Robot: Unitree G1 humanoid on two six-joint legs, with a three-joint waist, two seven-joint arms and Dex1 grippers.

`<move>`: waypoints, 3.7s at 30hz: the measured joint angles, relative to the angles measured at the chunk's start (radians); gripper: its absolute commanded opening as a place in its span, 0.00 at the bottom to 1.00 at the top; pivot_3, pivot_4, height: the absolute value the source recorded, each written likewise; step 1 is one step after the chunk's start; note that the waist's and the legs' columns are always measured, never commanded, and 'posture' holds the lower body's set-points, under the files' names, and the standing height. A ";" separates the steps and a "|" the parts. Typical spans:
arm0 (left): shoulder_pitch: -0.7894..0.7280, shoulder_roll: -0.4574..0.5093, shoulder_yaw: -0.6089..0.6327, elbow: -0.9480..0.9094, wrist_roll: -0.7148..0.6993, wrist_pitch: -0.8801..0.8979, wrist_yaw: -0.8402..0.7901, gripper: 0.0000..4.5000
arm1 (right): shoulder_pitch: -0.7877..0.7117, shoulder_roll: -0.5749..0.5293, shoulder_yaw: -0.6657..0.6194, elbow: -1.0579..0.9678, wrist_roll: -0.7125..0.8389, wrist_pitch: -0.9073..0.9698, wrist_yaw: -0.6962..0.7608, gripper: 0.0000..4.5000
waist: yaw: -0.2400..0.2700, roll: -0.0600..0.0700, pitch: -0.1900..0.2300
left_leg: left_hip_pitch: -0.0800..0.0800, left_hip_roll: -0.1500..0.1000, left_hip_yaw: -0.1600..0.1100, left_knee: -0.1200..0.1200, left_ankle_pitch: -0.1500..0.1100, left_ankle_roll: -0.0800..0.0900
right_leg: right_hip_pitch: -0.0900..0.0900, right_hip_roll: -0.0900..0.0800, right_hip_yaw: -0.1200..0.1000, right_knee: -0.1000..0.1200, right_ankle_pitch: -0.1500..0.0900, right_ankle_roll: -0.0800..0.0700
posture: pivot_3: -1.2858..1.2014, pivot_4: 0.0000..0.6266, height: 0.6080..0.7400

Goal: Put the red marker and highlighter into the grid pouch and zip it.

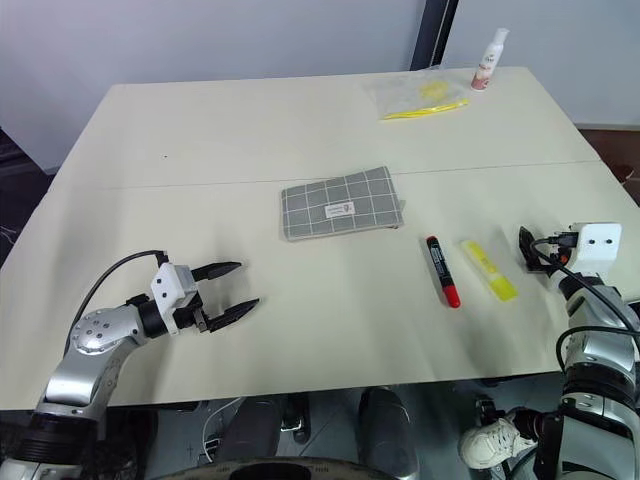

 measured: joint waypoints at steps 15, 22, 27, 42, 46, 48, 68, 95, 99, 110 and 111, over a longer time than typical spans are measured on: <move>-0.044 -0.013 0.000 0.044 0.005 -0.040 0.013 0.90 | 0.018 0.000 0.008 -0.009 -0.008 -0.009 0.006 0.99 | -0.002 0.000 0.000 | 0.000 0.001 0.001 0.000 0.000 0.000 | 0.000 0.000 0.001 0.000 0.001 0.001 | 0.52 0.24 1.00; -0.043 -0.020 -0.001 0.060 0.005 -0.058 0.012 0.90 | 0.023 0.000 0.010 -0.057 -0.007 -0.007 0.007 0.99 | 0.000 0.000 0.000 | 0.000 0.001 0.001 0.000 -0.001 -0.001 | -0.001 0.000 0.001 0.000 0.000 -0.001 | 0.52 0.24 1.00; -0.065 -0.034 0.000 0.100 0.005 -0.089 0.021 0.90 | 0.027 0.013 0.021 -0.109 0.000 0.023 0.015 0.99 | -0.001 0.000 0.000 | 0.000 0.001 0.001 0.000 -0.001 -0.001 | 0.000 0.001 0.001 0.000 0.000 -0.001 | 0.52 0.24 1.00; -0.379 -0.050 -0.009 0.445 0.165 -0.325 0.130 0.90 | -0.084 0.266 0.320 -0.501 -0.050 0.169 -0.012 0.01 | -0.002 0.000 0.000 | 0.001 0.004 0.003 -0.001 0.002 -0.003 | -0.004 0.002 0.001 0.003 0.003 0.000 | 0.52 0.24 1.00; -0.519 -0.048 -0.092 0.689 0.301 -0.517 0.135 0.90 | -0.165 0.359 0.512 -0.470 -0.211 0.162 -0.076 0.01 | 0.003 -0.001 0.000 | -0.003 0.003 0.006 -0.001 0.006 -0.007 | -0.008 0.002 0.001 0.003 0.003 0.001 | 0.52 0.24 1.00; -0.586 -0.059 -0.133 0.823 0.363 -0.613 0.160 0.90 | -0.218 0.365 0.558 -0.372 -0.287 0.152 -0.114 0.01 | 0.007 -0.001 0.000 | -0.005 0.002 0.007 0.000 0.006 -0.007 | -0.009 0.002 0.001 0.003 0.004 0.003 | 0.52 0.24 1.00; -0.958 -0.216 -0.360 1.293 0.722 -0.890 0.456 0.71 | -0.292 0.301 0.607 -0.199 -0.427 0.130 -0.109 0.00 | 0.022 -0.002 -0.001 | -0.004 0.003 0.006 0.006 0.001 0.002 | -0.006 0.002 0.001 0.005 0.004 0.004 | 0.52 0.24 1.00; -0.796 -0.179 -0.227 1.010 0.458 -0.746 0.256 0.00 | -0.067 0.131 0.456 -0.677 -0.214 0.425 0.115 1.00 | -0.003 -0.003 0.000 | -0.006 0.004 0.006 0.007 -0.001 0.004 | -0.008 0.001 0.001 0.005 0.005 0.004 | 0.52 0.24 1.00; -0.764 -0.151 -0.202 0.830 0.403 -0.681 0.231 0.00 | -0.062 0.142 0.430 -0.707 -0.184 0.448 0.097 1.00 | -0.002 -0.003 0.000 | -0.005 0.004 0.006 0.008 -0.001 0.004 | -0.007 0.001 0.001 0.006 0.005 0.004 | 0.52 0.24 1.00; -0.700 -0.139 -0.199 0.646 0.384 -0.559 0.218 0.00 | -0.088 0.274 0.355 -0.703 -0.039 0.574 0.030 0.81 | 0.001 -0.003 0.000 | -0.005 0.004 0.006 0.009 -0.001 0.004 | -0.007 0.002 0.001 0.006 0.005 0.004 | 0.52 0.24 1.00; -0.700 -0.141 -0.199 0.642 0.384 -0.555 0.219 0.00 | -0.091 0.281 0.349 -0.704 -0.023 0.586 0.027 0.71 | 0.001 -0.003 0.000 | -0.005 0.004 0.006 0.009 -0.001 0.004 | -0.007 0.002 0.001 0.006 0.005 0.004 | 0.52 0.24 1.00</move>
